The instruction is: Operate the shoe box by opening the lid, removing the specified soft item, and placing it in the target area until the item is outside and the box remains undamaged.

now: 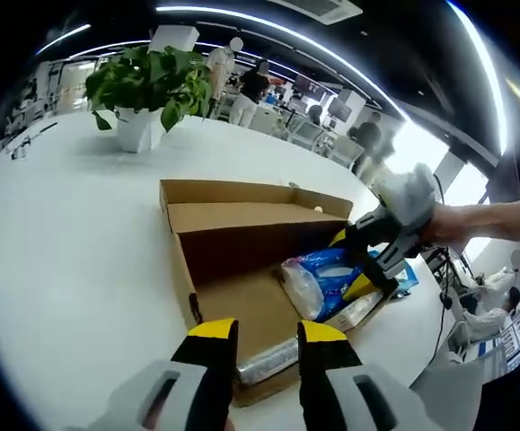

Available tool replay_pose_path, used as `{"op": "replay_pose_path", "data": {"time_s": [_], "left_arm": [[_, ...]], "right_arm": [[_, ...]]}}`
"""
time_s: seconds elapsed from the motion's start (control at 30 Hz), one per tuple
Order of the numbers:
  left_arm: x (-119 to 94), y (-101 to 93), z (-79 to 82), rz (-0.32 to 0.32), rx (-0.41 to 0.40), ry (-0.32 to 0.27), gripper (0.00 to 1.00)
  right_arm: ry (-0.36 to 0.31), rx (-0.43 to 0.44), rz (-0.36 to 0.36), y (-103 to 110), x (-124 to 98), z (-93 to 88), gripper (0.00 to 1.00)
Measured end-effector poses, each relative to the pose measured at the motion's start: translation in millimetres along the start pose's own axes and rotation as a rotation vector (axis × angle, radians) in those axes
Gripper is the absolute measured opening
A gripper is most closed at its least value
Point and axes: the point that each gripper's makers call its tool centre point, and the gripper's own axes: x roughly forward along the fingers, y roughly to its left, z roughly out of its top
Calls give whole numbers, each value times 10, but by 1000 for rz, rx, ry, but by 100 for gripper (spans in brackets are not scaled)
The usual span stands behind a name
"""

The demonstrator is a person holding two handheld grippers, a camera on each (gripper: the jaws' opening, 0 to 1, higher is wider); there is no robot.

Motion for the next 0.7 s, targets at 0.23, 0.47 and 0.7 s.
{"op": "replay_pose_path", "data": {"time_s": [0.23,0.47,0.7], "left_arm": [[9,-39,-22,-9,20,14,30],[-40,-67,-32,-16,39,20,33],[-111,-54,-43,-12,40,18,33]], "right_arm": [[39,-102,-7,20,79,45,61],[76,-123,10,86,203,43,58],[93,-118,23,94,263,23,60]]}}
